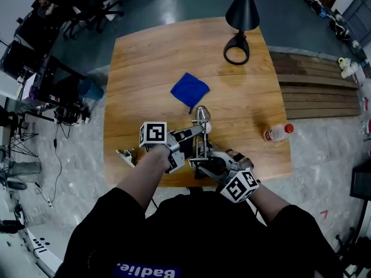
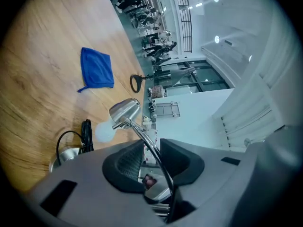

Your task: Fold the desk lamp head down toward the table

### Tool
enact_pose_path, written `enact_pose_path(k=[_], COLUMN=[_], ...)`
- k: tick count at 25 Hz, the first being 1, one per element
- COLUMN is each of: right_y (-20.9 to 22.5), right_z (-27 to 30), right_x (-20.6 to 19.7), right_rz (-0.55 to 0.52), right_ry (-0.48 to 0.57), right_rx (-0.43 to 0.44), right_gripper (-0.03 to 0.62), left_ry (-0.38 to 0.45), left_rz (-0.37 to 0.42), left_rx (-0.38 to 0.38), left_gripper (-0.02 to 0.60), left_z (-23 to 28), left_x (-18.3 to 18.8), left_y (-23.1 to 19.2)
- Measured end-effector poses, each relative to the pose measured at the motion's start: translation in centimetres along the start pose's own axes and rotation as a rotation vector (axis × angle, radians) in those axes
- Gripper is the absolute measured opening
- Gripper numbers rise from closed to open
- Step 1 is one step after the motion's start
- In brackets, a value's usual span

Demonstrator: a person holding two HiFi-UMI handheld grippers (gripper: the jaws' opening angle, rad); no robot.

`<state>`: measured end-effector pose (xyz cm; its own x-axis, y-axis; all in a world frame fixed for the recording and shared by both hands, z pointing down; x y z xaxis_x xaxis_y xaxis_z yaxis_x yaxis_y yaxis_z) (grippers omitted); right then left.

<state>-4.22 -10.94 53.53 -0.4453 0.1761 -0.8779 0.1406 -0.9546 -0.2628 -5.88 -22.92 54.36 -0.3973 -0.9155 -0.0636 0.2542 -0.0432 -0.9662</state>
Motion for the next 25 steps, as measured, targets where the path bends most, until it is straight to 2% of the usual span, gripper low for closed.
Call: enact_pose_path(k=[5, 9, 13, 15, 19, 22, 25], right_y=[0.0, -0.2, -0.2, -0.3, -0.1, 0.0, 0.0], right_z=[0.0, -0.2, -0.2, -0.2, -0.4, -0.8, -1.8], right_x=[-0.5, -0.3, -0.5, -0.7, -1.0, -1.3, -2.0], right_rz=[0.018, 0.005, -0.021, -0.030, -0.012, 0.048, 0.154], right_ry=[0.005, -0.004, -0.021, -0.032, -0.065, -0.093, -0.115], right_rx=[0.001, 0.003, -0.007, -0.015, -0.041, -0.090, -0.173], right_gripper=[0.117, 0.118, 0.124, 0.127, 0.130, 0.130, 0.130], left_ry=[0.008, -0.003, -0.067, -0.066, 0.004, 0.011, 0.051], left_rz=[0.011, 0.071, 0.151, 0.163, 0.201, 0.263, 0.317], left_rx=[0.007, 0.044, 0.095, 0.079, 0.026, 0.000, -0.031], left_gripper=[0.114, 0.117, 0.131, 0.138, 0.138, 0.138, 0.138], left_z=[0.4, 0.3, 0.2, -0.5, -3.4, -5.1, -6.5], left_x=[-0.1, -0.4, -0.8, -0.8, 0.2, -0.5, -1.6], left_y=[-0.3, 0.0, 0.3, 0.6, 2.0, 2.6, 3.4])
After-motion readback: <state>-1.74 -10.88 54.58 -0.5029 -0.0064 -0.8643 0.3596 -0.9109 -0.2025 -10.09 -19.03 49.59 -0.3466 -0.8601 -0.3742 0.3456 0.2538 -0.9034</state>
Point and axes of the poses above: the fingertips, and each gripper's own axes: z forward along the fingers, y to its right, x out of its top, the point moved 1 cm from there along -z, backward along the fingers, and after that the axes turned 1 degree about -y, right-handed, at the moved point
